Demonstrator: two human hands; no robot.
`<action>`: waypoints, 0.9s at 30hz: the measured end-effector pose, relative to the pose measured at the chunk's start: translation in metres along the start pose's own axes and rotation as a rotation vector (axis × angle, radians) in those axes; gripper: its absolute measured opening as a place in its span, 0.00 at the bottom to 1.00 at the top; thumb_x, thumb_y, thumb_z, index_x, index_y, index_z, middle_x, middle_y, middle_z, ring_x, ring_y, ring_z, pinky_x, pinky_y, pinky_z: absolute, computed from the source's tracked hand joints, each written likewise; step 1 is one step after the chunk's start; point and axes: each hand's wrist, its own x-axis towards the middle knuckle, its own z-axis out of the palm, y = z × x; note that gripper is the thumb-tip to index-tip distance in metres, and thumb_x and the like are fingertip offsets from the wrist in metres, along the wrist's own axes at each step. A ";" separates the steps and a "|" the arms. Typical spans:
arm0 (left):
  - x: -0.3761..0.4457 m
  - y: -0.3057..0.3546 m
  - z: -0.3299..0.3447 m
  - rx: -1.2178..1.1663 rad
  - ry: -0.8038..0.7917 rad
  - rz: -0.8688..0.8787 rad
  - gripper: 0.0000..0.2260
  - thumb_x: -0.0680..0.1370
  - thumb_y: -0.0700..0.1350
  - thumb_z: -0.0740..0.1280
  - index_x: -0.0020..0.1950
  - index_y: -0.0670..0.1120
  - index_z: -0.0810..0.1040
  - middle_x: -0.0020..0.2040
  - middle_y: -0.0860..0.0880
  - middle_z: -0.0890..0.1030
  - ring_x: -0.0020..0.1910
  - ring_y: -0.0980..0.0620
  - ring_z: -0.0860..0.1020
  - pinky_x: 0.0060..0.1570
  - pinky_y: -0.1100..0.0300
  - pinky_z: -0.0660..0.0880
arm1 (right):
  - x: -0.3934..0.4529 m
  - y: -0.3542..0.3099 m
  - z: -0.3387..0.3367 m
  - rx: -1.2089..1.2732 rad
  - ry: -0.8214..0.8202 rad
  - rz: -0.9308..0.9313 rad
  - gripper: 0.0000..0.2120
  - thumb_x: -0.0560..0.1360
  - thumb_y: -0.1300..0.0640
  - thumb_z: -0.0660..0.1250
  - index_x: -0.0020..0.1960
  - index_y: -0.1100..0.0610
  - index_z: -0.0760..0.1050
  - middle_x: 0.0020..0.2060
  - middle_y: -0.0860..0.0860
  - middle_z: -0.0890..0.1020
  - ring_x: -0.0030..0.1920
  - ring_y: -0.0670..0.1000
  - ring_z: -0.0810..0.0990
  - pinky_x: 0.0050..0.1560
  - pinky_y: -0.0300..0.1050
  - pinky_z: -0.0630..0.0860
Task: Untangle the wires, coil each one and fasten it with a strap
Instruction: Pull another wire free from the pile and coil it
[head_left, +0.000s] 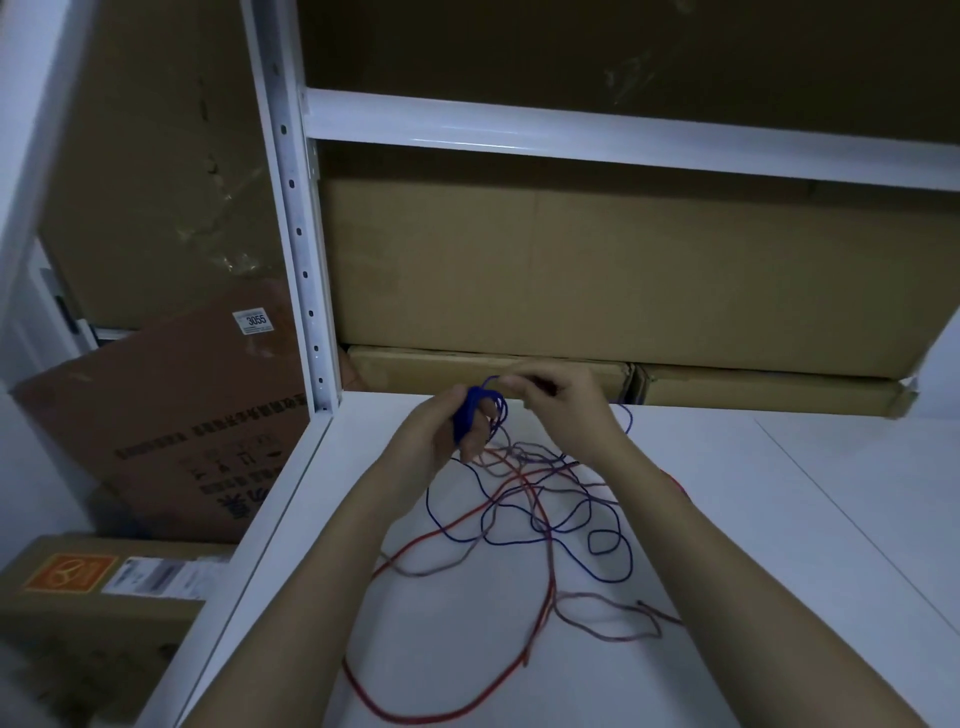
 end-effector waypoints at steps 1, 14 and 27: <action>-0.004 0.001 -0.001 -0.078 -0.005 0.034 0.20 0.84 0.44 0.45 0.43 0.40 0.73 0.25 0.50 0.70 0.26 0.54 0.68 0.34 0.64 0.68 | -0.004 0.003 0.004 0.031 -0.060 0.039 0.11 0.79 0.55 0.65 0.40 0.42 0.78 0.31 0.47 0.78 0.31 0.42 0.71 0.34 0.36 0.68; 0.002 -0.013 -0.007 0.701 0.209 0.172 0.06 0.83 0.38 0.53 0.54 0.45 0.69 0.52 0.44 0.79 0.51 0.50 0.78 0.54 0.56 0.73 | -0.046 0.014 0.033 -0.425 -0.386 -0.091 0.10 0.80 0.52 0.61 0.45 0.56 0.74 0.31 0.47 0.75 0.33 0.49 0.71 0.31 0.39 0.63; -0.001 -0.028 -0.029 1.168 0.086 0.105 0.19 0.80 0.54 0.62 0.36 0.42 0.69 0.28 0.50 0.67 0.27 0.54 0.66 0.30 0.59 0.60 | -0.038 0.037 -0.020 0.000 0.011 0.267 0.13 0.78 0.66 0.62 0.47 0.51 0.81 0.43 0.44 0.83 0.47 0.41 0.79 0.47 0.24 0.69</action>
